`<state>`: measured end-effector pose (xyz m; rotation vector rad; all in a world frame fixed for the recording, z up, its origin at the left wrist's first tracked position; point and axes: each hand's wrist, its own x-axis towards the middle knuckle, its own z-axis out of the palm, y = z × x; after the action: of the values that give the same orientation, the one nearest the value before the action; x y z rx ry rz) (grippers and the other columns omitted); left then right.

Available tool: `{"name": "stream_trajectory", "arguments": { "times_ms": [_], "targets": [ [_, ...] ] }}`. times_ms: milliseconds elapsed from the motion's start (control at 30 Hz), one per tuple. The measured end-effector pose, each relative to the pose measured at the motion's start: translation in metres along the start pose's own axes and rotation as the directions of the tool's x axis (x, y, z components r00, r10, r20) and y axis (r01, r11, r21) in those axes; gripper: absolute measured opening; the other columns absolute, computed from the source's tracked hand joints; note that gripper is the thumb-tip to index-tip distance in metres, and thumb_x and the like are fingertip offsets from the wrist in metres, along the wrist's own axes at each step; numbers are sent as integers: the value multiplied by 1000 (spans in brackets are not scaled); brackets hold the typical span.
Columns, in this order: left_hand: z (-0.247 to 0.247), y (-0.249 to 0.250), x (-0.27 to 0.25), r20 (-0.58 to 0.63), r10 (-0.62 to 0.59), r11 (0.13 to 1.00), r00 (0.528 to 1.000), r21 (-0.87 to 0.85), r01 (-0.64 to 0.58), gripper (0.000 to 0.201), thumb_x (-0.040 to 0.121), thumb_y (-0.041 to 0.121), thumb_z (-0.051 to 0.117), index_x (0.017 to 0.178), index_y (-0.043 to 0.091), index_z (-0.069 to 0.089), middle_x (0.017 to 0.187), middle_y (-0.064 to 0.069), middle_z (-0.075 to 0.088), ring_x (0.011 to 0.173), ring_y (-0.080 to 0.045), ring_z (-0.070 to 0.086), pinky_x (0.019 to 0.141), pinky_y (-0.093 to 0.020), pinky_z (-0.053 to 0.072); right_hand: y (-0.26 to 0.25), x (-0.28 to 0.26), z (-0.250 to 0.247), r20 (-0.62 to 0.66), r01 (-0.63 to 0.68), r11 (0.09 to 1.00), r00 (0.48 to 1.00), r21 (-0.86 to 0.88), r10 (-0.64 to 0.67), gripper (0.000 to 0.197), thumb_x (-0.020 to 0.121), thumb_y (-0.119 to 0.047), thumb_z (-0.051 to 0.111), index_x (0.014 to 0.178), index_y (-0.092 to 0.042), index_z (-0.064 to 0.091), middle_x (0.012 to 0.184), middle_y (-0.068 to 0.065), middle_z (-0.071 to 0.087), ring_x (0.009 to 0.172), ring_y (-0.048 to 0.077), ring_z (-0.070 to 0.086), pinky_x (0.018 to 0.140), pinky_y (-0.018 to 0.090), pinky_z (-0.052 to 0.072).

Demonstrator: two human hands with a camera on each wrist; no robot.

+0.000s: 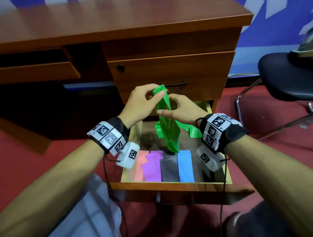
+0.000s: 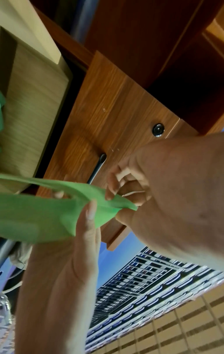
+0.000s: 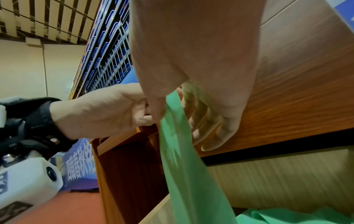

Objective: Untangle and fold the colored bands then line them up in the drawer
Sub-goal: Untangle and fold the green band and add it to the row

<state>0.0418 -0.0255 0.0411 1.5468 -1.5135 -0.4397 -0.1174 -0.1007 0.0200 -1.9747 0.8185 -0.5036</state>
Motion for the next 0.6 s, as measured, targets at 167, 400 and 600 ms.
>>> {"name": "stream_trajectory", "arguments": {
  "times_ms": [167,400,600],
  "targets": [
    [-3,6,-1,40,-13,994,999,-109,17,31,105,35,48,117,25,75,113,9,75,110,-10,68,98,-45,54,-19,-9,2,-28,23,984,999,174,-19,67,81,-30,83,138,-18,49,125,-10,61,107,-2,59,80,6,48],
    [-7,15,-2,-111,-48,988,993,-151,31,52,109,46,35,94,21,78,74,10,70,71,-9,63,71,-33,49,-23,-12,2,-117,49,965,993,258,-19,23,85,-16,79,102,-4,71,99,12,75,81,12,70,65,22,54],
    [-18,17,-7,4,39,969,999,-244,-37,22,100,29,65,104,8,74,87,8,71,78,-3,63,66,-17,47,-22,-17,3,-34,35,953,999,301,-26,24,86,-9,77,108,-4,70,102,10,75,87,13,71,68,22,54]
  ]
}}
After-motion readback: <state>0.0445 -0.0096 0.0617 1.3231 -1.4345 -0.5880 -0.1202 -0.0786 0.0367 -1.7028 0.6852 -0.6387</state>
